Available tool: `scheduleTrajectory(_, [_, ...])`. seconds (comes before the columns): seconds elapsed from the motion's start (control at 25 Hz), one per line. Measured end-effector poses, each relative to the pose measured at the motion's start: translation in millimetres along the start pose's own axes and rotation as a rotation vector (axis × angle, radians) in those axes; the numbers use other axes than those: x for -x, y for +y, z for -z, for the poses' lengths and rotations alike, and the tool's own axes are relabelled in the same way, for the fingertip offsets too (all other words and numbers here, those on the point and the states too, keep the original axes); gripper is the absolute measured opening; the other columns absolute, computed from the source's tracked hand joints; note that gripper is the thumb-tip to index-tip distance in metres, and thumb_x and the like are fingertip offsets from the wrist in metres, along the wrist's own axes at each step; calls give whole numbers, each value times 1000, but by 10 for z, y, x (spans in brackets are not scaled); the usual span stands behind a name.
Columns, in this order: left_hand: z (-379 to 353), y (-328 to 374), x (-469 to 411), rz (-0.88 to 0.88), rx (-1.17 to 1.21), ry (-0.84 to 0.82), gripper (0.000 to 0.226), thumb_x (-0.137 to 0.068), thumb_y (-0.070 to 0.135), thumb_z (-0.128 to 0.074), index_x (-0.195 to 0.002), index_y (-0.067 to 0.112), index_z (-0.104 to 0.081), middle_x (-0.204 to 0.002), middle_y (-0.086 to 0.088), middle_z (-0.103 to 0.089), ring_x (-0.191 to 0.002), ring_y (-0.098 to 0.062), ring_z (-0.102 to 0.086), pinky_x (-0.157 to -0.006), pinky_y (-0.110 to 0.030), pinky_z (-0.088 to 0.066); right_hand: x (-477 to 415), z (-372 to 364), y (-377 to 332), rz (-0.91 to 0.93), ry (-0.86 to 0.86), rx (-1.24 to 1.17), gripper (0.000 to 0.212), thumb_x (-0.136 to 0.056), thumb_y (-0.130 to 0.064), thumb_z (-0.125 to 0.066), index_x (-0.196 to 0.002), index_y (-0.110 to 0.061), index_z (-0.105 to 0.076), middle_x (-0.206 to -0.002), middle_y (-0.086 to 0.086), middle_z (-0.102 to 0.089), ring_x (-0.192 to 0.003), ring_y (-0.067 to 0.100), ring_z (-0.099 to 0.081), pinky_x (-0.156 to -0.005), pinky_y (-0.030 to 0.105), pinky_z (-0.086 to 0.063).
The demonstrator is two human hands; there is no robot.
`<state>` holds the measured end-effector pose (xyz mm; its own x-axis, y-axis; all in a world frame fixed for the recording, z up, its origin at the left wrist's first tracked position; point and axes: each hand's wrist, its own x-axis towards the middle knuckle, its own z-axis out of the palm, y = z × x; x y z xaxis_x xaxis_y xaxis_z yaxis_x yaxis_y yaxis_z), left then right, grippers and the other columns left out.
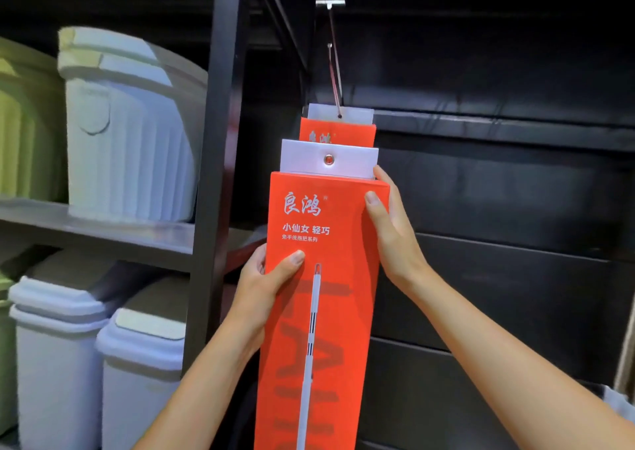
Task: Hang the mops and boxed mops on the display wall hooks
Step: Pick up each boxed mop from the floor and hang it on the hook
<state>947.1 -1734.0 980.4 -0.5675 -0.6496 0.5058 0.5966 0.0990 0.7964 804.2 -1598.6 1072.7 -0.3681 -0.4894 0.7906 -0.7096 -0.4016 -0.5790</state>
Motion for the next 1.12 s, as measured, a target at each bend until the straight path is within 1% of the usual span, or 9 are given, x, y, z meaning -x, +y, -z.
scheduleTrajectory(0.08, [-50,67,-91,-26,5,-1,59,-74,41,-84,-125,16,-68,-117,-12,-78,-109,-36,-75,-99,-54,-58,-219,146,-132,50,-29,73,75,-89,-75,-48,-154,-39,-39,-147,-25,-53,-137,0,-51,-118,47,-40])
scheduleTrajectory(0.24, [-139,259,-249,-98,13,-22,64,-68,45,-86,-124,18,-70,-119,-12,-78,-111,-35,-75,-104,-58,-54,-556,402,-453,179,-133,279,74,-89,-75,-42,-154,-42,-40,-126,-31,-61,-121,0,-59,-107,35,-44])
scheduleTrajectory(0.36, [-184,425,-356,-149,18,-39,61,-67,46,-86,-121,22,-72,-118,-12,-78,-110,-35,-75,-104,-61,-54,-727,491,-627,261,-165,343,75,-90,-76,-42,-157,-43,-34,-135,-20,-61,-124,1,-58,-112,39,-43])
scheduleTrajectory(0.48, [-236,592,-453,-196,27,-38,59,-67,47,-85,-120,22,-72,-117,-11,-78,-110,-34,-75,-103,-59,-55,-879,497,-783,325,-166,354,75,-93,-74,-40,-159,-40,-32,-155,-16,-50,-142,2,-46,-122,44,-35])
scheduleTrajectory(0.6, [-286,744,-562,-232,22,-31,53,-74,42,-84,-121,22,-72,-115,-8,-79,-107,-30,-77,-101,-55,-57,-1018,477,-928,360,-165,368,70,-97,-71,-38,-159,-39,-34,-160,-24,-41,-147,-4,-37,-125,43,-31])
scheduleTrajectory(0.72, [-320,855,-648,-254,23,-23,48,-79,41,-84,-121,22,-72,-113,-5,-80,-105,-27,-77,-99,-51,-59,-1128,454,-1060,385,-184,370,43,-106,-58,-37,-149,-54,-38,-146,-39,-47,-140,-11,-42,-123,40,-33])
scheduleTrajectory(0.8, [-346,908,-695,-288,22,-4,48,-77,42,-88,-119,22,-73,-111,-4,-81,-103,-25,-78,-94,-45,-60,-1222,433,-1083,404,-193,370,42,-108,-52,-34,-149,-49,-43,-147,-31,-52,-140,-3,-47,-121,46,-36])
scheduleTrajectory(0.92, [-385,934,-768,-330,23,47,44,-75,42,-81,-114,20,-76,-105,-2,-82,-98,-23,-79,-86,-38,-62,-1392,389,-1039,390,-189,378,55,-104,-67,-34,-153,-44,-43,-154,-17,-52,-144,10,-48,-119,52,-37])
scheduleTrajectory(1.12, [-388,859,-872,-329,9,76,43,-76,45,-81,-111,21,-78,-104,-2,-82,-97,-23,-79,-92,-46,-62,-1442,358,-931,368,-180,377,45,-106,-61,-31,-144,-46,-52,-141,-14,-63,-132,14,-59,-113,54,-43])
